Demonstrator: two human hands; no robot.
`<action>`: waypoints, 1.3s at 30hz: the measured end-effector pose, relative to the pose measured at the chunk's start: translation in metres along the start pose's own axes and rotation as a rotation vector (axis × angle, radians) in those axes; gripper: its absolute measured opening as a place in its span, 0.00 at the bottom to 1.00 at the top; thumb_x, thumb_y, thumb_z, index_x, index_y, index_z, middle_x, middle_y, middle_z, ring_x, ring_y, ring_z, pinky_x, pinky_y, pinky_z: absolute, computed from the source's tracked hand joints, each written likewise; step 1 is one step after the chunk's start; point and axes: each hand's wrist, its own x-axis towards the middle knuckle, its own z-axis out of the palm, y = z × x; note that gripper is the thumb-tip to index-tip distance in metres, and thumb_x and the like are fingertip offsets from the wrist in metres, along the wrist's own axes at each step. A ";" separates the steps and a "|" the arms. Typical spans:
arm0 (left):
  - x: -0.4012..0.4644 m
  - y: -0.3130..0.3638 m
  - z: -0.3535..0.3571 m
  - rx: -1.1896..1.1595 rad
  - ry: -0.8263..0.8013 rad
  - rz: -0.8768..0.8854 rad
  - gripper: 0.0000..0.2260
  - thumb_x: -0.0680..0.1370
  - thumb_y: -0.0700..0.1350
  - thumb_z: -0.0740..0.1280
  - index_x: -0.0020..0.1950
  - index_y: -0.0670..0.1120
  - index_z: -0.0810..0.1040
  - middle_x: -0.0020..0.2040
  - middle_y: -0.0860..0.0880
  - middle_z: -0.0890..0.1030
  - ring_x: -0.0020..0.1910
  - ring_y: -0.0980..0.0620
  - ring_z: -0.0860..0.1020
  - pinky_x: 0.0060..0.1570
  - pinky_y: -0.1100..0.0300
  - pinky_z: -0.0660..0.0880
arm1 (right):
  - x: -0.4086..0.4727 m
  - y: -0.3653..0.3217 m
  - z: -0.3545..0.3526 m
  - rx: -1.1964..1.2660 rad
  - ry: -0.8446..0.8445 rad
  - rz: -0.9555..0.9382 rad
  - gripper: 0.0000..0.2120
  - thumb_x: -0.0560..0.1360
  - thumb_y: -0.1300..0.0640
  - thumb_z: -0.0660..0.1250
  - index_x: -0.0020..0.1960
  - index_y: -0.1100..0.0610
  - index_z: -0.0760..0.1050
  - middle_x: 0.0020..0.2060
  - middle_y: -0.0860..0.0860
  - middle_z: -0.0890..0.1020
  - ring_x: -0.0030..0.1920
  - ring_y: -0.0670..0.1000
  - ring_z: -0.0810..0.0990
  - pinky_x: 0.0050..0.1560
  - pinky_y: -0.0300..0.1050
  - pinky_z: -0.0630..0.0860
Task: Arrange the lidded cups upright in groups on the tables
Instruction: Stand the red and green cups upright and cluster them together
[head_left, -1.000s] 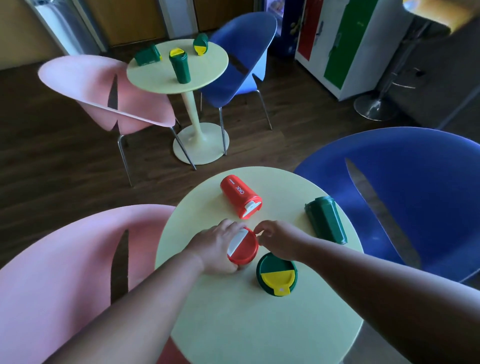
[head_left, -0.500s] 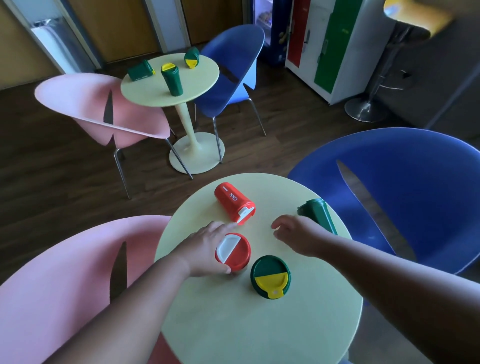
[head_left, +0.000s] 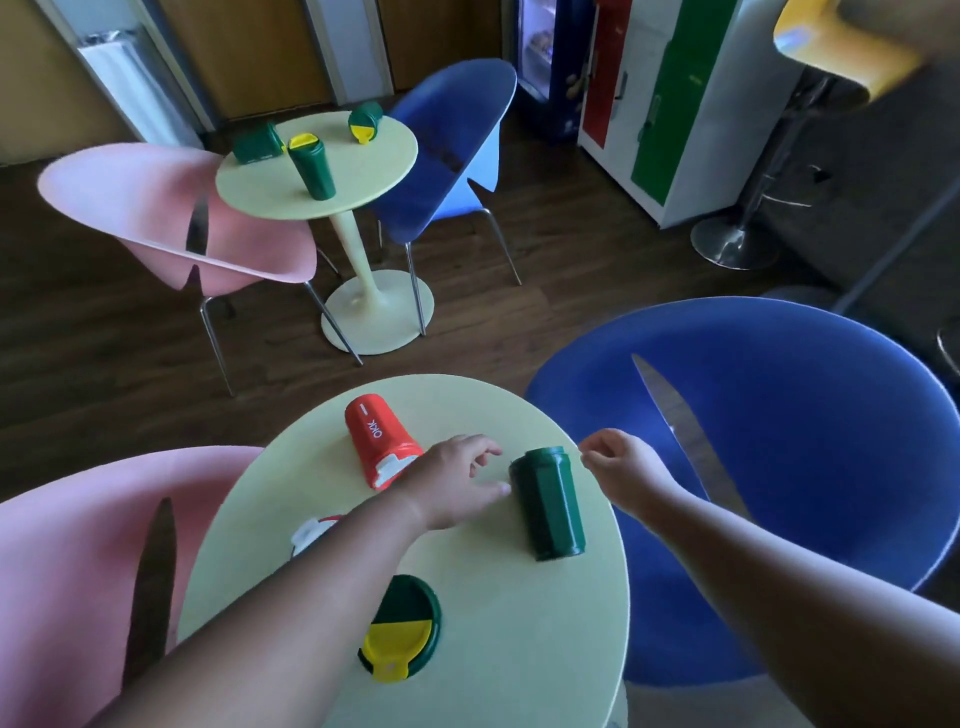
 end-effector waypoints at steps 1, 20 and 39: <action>0.011 0.006 0.010 -0.018 -0.006 -0.060 0.24 0.75 0.56 0.72 0.69 0.54 0.73 0.61 0.52 0.76 0.56 0.53 0.76 0.58 0.60 0.74 | 0.009 0.009 -0.002 0.010 -0.036 0.031 0.06 0.76 0.55 0.63 0.49 0.51 0.78 0.44 0.48 0.82 0.44 0.49 0.80 0.39 0.42 0.74; 0.058 0.033 0.060 -0.159 -0.055 -0.256 0.45 0.63 0.57 0.76 0.75 0.62 0.56 0.71 0.52 0.68 0.65 0.51 0.72 0.65 0.52 0.72 | 0.060 0.030 0.020 0.465 -0.461 0.355 0.18 0.80 0.43 0.58 0.57 0.56 0.76 0.53 0.58 0.80 0.39 0.54 0.81 0.42 0.46 0.79; -0.058 -0.011 0.014 0.305 -0.096 0.019 0.48 0.70 0.42 0.71 0.79 0.65 0.44 0.80 0.59 0.55 0.78 0.56 0.55 0.73 0.61 0.53 | -0.021 -0.030 0.061 -0.205 -0.561 -0.117 0.18 0.74 0.43 0.65 0.60 0.50 0.71 0.43 0.52 0.81 0.40 0.52 0.82 0.44 0.49 0.79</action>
